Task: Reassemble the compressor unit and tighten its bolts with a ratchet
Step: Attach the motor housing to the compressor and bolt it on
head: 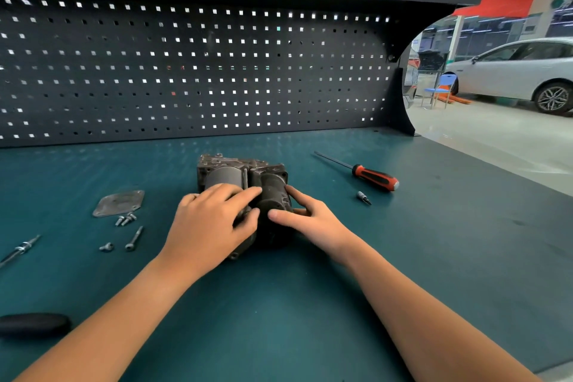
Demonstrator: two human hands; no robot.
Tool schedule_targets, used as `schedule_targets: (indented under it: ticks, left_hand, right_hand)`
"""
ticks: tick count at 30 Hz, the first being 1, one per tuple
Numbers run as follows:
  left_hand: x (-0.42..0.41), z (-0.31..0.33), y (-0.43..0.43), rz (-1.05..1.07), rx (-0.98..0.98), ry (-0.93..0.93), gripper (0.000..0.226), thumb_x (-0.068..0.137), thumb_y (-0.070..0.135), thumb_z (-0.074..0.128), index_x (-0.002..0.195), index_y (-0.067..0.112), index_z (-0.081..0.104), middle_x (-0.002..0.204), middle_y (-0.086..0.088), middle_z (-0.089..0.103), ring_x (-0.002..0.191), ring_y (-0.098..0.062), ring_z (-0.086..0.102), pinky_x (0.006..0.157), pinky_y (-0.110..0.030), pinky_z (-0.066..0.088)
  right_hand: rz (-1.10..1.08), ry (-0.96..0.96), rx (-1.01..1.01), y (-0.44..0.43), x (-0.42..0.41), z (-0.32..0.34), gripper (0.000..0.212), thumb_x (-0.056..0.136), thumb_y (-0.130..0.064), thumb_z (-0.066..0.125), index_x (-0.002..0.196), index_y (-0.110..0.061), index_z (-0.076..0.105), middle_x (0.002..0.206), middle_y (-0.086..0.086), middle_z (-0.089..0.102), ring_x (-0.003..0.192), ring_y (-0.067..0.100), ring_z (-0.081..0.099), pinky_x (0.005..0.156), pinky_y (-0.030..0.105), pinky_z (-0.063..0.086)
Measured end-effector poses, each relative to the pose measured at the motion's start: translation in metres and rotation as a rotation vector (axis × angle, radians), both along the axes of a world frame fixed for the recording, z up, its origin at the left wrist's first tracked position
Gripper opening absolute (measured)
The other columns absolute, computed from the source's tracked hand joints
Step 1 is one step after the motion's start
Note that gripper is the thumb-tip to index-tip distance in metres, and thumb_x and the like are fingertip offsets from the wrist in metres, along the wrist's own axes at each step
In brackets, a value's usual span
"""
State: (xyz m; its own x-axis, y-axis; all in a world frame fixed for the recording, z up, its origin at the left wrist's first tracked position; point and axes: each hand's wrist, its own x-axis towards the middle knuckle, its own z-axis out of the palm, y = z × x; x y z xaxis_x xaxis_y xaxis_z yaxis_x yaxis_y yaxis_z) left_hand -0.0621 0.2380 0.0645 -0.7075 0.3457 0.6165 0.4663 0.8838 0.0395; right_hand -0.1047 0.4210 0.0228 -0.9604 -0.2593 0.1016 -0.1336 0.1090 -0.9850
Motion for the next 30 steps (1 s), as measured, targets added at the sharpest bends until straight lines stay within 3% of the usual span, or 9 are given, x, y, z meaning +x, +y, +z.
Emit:
schedule_targets:
  ticks: [4,9,12,15,17,18,21,24,30]
  left_hand:
    - [0.0,-0.003,-0.004,-0.015,0.052,0.084,0.042,0.08,0.034,0.041,0.096,0.014,0.075,0.083,0.0,0.071,0.074,-0.018,0.069,0.061,-0.035,0.047]
    - [-0.001,-0.004,-0.008,-0.034,0.059,0.13,0.039,0.08,0.032,0.042,0.094,0.017,0.075,0.081,0.002,0.07,0.07,-0.015,0.068,0.061,-0.031,0.046]
    - [-0.002,-0.004,-0.008,-0.04,0.065,0.125,0.039,0.08,0.032,0.042,0.094,0.018,0.075,0.081,0.003,0.07,0.07,-0.015,0.068,0.061,-0.031,0.046]
    - [-0.002,-0.004,-0.009,-0.048,0.066,0.099,0.039,0.08,0.032,0.042,0.095,0.019,0.075,0.082,0.004,0.07,0.07,-0.014,0.067,0.06,-0.032,0.047]
    - [-0.001,-0.003,-0.009,-0.045,0.067,0.081,0.039,0.08,0.033,0.041,0.096,0.02,0.075,0.083,0.004,0.07,0.072,-0.013,0.067,0.061,-0.033,0.047]
    - [-0.002,-0.003,-0.009,-0.043,0.07,0.075,0.04,0.08,0.033,0.041,0.096,0.02,0.075,0.083,0.005,0.07,0.072,-0.013,0.067,0.061,-0.033,0.046]
    - [-0.002,-0.003,-0.011,-0.032,0.091,0.063,0.039,0.079,0.034,0.042,0.093,0.02,0.075,0.083,0.006,0.07,0.07,-0.011,0.066,0.062,-0.03,0.044]
    - [-0.003,-0.004,-0.011,-0.036,0.121,0.057,0.038,0.078,0.036,0.044,0.092,0.018,0.074,0.083,0.006,0.07,0.07,-0.013,0.067,0.063,-0.033,0.046]
    - [-0.006,-0.01,-0.019,-0.012,0.224,0.149,0.039,0.078,0.037,0.05,0.089,0.008,0.072,0.094,-0.003,0.068,0.074,-0.021,0.067,0.066,-0.033,0.052]
  right_hand:
    - [-0.021,-0.004,0.062,0.001,-0.004,0.003,0.094,0.065,-0.042,0.078,0.144,-0.026,0.03,0.117,0.003,0.064,0.103,0.009,0.063,0.092,0.024,0.047]
    - [0.064,-0.031,0.201,0.005,-0.012,0.01,0.094,0.061,-0.05,0.07,0.14,-0.021,0.028,0.112,-0.003,0.058,0.099,0.006,0.059,0.09,0.021,0.043]
    - [0.196,-0.192,-0.029,0.014,-0.022,0.014,0.066,0.067,-0.051,0.061,0.125,-0.02,0.049,0.107,-0.001,0.064,0.1,0.01,0.059,0.097,0.025,0.042]
    - [0.079,-0.291,-0.115,0.018,-0.037,0.014,0.023,0.091,-0.036,0.05,0.102,-0.02,0.062,0.091,0.005,0.068,0.082,0.015,0.062,0.082,0.025,0.047]
    - [-0.11,-0.166,0.036,0.015,-0.05,0.01,0.023,0.093,-0.028,0.053,0.106,-0.01,0.06,0.097,0.009,0.064,0.078,0.015,0.061,0.076,0.025,0.051]
    - [-0.162,-0.109,0.048,0.011,-0.056,0.007,0.029,0.092,-0.026,0.056,0.114,-0.006,0.057,0.106,0.011,0.062,0.084,0.017,0.061,0.08,0.027,0.053]
    - [-0.119,-0.125,-0.131,-0.001,-0.07,0.003,0.044,0.093,-0.021,0.055,0.134,-0.009,0.044,0.129,0.01,0.054,0.11,0.019,0.058,0.098,0.031,0.046]
    - [0.033,-0.203,-0.344,-0.004,-0.076,0.005,0.017,0.095,-0.012,0.049,0.108,-0.019,0.058,0.113,-0.001,0.063,0.094,0.006,0.064,0.077,0.017,0.052]
    - [0.028,-0.145,-0.416,-0.004,-0.08,0.009,0.017,0.089,-0.008,0.056,0.106,-0.01,0.059,0.1,0.002,0.068,0.084,0.009,0.067,0.071,0.022,0.055]
